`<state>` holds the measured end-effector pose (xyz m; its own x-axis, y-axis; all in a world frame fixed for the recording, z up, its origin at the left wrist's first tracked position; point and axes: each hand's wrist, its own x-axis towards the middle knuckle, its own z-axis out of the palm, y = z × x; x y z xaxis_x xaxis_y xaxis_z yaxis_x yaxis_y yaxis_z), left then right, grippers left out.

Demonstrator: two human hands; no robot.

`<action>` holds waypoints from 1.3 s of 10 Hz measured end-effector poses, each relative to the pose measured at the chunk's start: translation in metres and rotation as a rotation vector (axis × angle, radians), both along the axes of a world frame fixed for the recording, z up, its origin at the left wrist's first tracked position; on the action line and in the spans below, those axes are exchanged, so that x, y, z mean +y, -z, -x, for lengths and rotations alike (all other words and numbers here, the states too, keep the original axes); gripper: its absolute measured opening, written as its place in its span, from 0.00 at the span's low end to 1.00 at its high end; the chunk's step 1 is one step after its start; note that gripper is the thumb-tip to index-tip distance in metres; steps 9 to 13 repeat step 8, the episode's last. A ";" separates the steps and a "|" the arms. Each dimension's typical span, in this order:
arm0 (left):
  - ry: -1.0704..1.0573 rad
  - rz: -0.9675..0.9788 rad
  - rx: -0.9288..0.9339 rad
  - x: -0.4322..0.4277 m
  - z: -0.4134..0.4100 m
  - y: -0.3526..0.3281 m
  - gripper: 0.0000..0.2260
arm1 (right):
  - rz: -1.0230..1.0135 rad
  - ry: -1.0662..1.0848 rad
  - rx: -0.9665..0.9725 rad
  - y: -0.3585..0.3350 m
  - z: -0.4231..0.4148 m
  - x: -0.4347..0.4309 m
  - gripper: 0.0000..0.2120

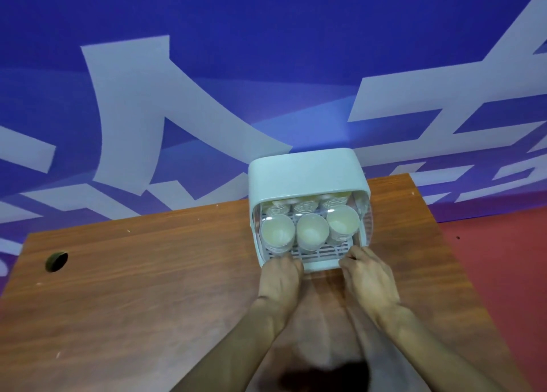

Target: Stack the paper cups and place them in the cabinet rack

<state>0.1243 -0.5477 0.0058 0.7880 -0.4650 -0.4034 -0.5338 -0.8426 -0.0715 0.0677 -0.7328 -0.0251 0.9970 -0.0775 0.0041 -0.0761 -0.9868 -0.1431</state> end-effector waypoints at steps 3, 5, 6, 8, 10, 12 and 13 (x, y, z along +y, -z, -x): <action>-0.152 0.286 0.206 0.035 0.035 -0.007 0.26 | 0.007 -0.033 0.001 -0.009 -0.001 0.003 0.10; -0.189 0.108 0.173 0.097 0.020 -0.056 0.23 | 0.017 0.098 0.269 -0.044 -0.006 0.014 0.07; -0.186 -0.006 0.142 0.136 -0.007 -0.104 0.24 | -0.086 0.111 0.470 -0.060 -0.007 0.020 0.15; -0.209 0.009 0.051 0.211 -0.021 -0.194 0.23 | -0.118 0.059 0.606 -0.099 -0.006 0.048 0.22; -0.209 0.009 0.051 0.211 -0.021 -0.194 0.23 | -0.118 0.059 0.606 -0.099 -0.006 0.048 0.22; -0.209 0.009 0.051 0.211 -0.021 -0.194 0.23 | -0.118 0.059 0.606 -0.099 -0.006 0.048 0.22; -0.209 0.009 0.051 0.211 -0.021 -0.194 0.23 | -0.118 0.059 0.606 -0.099 -0.006 0.048 0.22</action>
